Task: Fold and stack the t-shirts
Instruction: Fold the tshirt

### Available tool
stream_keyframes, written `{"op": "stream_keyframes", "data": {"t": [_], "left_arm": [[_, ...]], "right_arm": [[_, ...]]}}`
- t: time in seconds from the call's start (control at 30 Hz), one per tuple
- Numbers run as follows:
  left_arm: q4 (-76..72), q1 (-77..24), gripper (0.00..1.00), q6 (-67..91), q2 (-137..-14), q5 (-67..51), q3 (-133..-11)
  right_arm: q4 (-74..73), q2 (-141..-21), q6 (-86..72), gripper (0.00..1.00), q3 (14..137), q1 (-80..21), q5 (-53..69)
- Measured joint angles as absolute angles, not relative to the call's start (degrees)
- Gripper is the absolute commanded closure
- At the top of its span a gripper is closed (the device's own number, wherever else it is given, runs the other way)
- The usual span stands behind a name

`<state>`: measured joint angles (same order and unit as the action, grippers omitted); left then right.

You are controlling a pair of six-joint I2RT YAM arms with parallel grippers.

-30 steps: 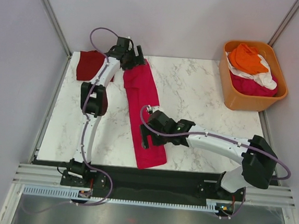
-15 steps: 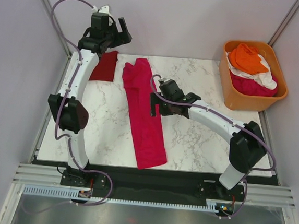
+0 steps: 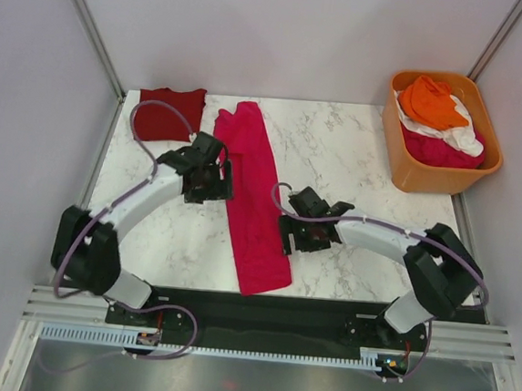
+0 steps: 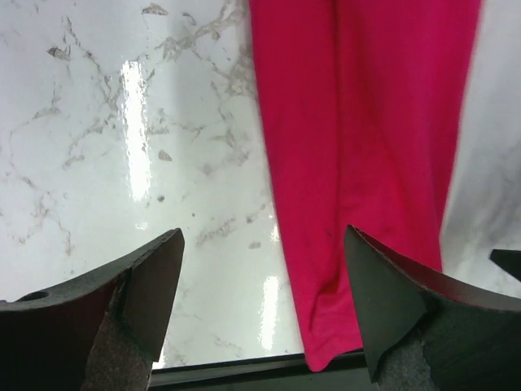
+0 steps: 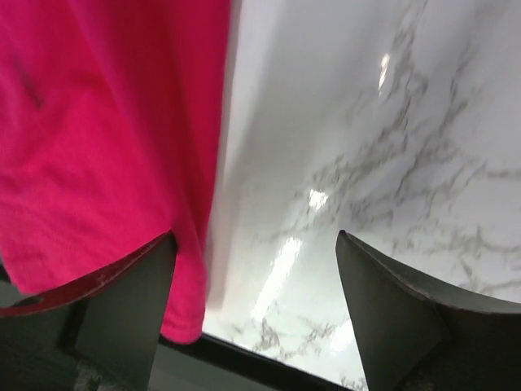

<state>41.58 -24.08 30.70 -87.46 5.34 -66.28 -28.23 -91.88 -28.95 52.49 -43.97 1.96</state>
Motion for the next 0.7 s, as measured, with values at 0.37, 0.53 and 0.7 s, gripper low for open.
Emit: {"op": "stream_keyframes", "data": {"t": [0.37,0.53,0.7], "left_arm": [[38.5,-40.7,0.20,49.1,-55.9,5.2,-40.7],[39.4,-43.0,0.20,52.4,-54.8,4.8,-34.9],[38.8,-43.8,0.20,53.6,-52.9,4.8,-34.8]], "right_arm": [[-23.3,-75.6,-35.4,0.27,39.4,-49.9,5.6],[-17.8,-78.5,-37.5,0.58,36.8,-51.3,6.8],[-11.6,-82.1,-39.6,1.00,35.6,-54.7,7.5]]}}
